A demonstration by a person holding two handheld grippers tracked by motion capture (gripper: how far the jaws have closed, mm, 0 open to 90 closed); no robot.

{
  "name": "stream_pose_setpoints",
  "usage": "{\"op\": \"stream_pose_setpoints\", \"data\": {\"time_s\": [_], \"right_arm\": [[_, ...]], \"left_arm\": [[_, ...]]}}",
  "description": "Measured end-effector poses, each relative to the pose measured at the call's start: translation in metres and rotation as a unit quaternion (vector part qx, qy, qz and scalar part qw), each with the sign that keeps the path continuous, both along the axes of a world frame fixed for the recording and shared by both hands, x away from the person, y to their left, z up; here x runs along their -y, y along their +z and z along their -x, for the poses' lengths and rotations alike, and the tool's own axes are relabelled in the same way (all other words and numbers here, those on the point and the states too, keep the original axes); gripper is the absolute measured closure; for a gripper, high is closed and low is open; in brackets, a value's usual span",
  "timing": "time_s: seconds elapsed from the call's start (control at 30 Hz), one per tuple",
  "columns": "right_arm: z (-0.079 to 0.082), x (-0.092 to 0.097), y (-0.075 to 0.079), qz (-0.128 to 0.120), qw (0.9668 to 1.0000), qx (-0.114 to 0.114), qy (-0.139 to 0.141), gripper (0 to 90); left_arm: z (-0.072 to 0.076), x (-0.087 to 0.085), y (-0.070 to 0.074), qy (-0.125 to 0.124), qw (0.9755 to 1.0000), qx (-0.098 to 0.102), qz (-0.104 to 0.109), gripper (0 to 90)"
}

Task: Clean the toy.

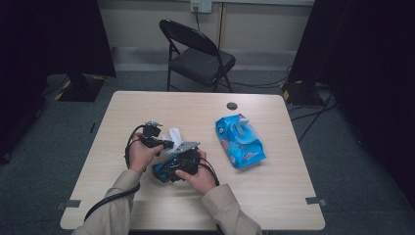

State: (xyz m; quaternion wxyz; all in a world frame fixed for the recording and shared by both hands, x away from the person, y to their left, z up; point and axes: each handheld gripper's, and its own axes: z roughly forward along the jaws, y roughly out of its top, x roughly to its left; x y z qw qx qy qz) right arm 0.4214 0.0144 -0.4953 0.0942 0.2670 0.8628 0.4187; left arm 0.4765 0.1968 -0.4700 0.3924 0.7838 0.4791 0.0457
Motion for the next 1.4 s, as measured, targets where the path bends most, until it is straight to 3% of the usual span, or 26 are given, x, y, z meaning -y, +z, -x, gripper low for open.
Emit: {"op": "stream_pose_setpoints", "data": {"time_s": [0.43, 0.53, 0.77, 0.93, 1.17, 1.4], "right_arm": [[0.002, -0.003, 0.0, 0.0, 1.0, 0.0, 0.0, 1.9], [0.002, -0.003, 0.0, 0.002, 1.0, -0.001, 0.0, 1.8], [0.003, -0.004, 0.0, 0.001, 1.0, 0.001, 0.0, 1.9], [0.002, -0.004, 0.0, 0.003, 1.0, -0.001, 0.0, 1.8], [0.004, -0.004, 0.0, 0.0, 1.0, 0.001, 0.0, 1.8], [0.003, -0.004, 0.0, 0.003, 1.0, 0.0, 0.0, 1.8]], "left_arm": [[0.029, -0.041, 0.021, 0.013, 0.9998, 0.016, 0.002, 85.0], [0.035, -0.05, 0.019, 0.014, 0.9998, 0.014, -0.002, 85.0], [0.045, -0.062, 0.0, 0.024, 0.9996, -0.011, -0.009, 85.0], [0.049, -0.059, -0.012, 0.009, 0.999, -0.041, -0.013, 84.9], [0.047, -0.046, -0.02, 0.0, 0.9989, -0.046, -0.012, 84.9], [0.042, -0.034, -0.018, -0.016, 0.9983, -0.047, -0.029, 84.9]]}}
